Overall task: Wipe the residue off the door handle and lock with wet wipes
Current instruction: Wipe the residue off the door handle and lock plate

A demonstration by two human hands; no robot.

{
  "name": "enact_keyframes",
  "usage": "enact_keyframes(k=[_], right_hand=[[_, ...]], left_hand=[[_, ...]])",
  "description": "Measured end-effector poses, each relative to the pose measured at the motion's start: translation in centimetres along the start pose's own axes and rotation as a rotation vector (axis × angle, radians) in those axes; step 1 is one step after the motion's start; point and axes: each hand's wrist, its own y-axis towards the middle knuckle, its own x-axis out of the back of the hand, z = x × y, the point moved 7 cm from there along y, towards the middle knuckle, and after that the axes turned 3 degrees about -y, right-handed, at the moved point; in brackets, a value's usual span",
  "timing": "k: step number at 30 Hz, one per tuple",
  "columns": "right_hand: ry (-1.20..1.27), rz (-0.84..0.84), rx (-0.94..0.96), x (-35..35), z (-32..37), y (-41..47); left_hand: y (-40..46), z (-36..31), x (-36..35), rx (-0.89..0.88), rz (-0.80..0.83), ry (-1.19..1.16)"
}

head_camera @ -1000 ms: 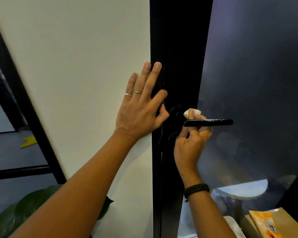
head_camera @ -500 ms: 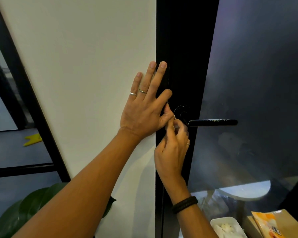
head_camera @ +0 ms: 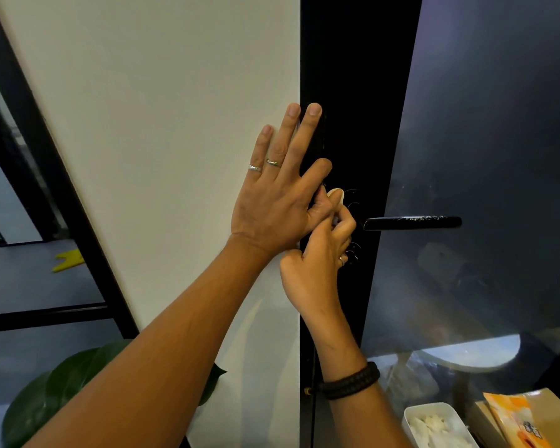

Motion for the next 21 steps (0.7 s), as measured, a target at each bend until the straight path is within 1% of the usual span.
enact_keyframes(k=[3, 6, 9, 11, 13, 15, 16, 18, 21], right_hand=[[-0.046, -0.062, 0.001, 0.3, 0.0, 0.1], [-0.177, -0.118, 0.017, 0.6, -1.1, -1.1], [-0.218, -0.108, 0.058, 0.6, -1.6, -1.7], [-0.221, -0.09, 0.109, 1.1, -1.3, -0.9], [-0.278, -0.078, 0.174, 1.9, -1.3, -0.4], [-0.364, -0.097, 0.222, 3.1, -2.5, -0.5], [-0.383, -0.133, 0.228, 3.9, -3.5, -0.6], [-0.352, -0.234, 0.184, 5.7, -6.0, -0.5], [-0.184, -0.342, 0.125, 7.3, -7.8, 0.7]], left_hand=[[0.0, 0.0, 0.0, 0.001, -0.007, -0.008], [0.0, 0.0, -0.1, -0.002, -0.005, -0.015], [-0.1, -0.1, -0.2, -0.014, -0.008, -0.018], [0.0, 0.0, -0.2, -0.015, 0.002, -0.014], [0.0, 0.1, -0.2, -0.01, 0.007, -0.016], [0.0, 0.1, -0.2, -0.01, 0.007, -0.016], [-0.1, 0.0, -0.3, -0.011, 0.009, -0.011], [-0.1, 0.0, -0.3, -0.008, 0.018, -0.007], [0.0, 0.0, -0.3, 0.0, 0.021, -0.003]])
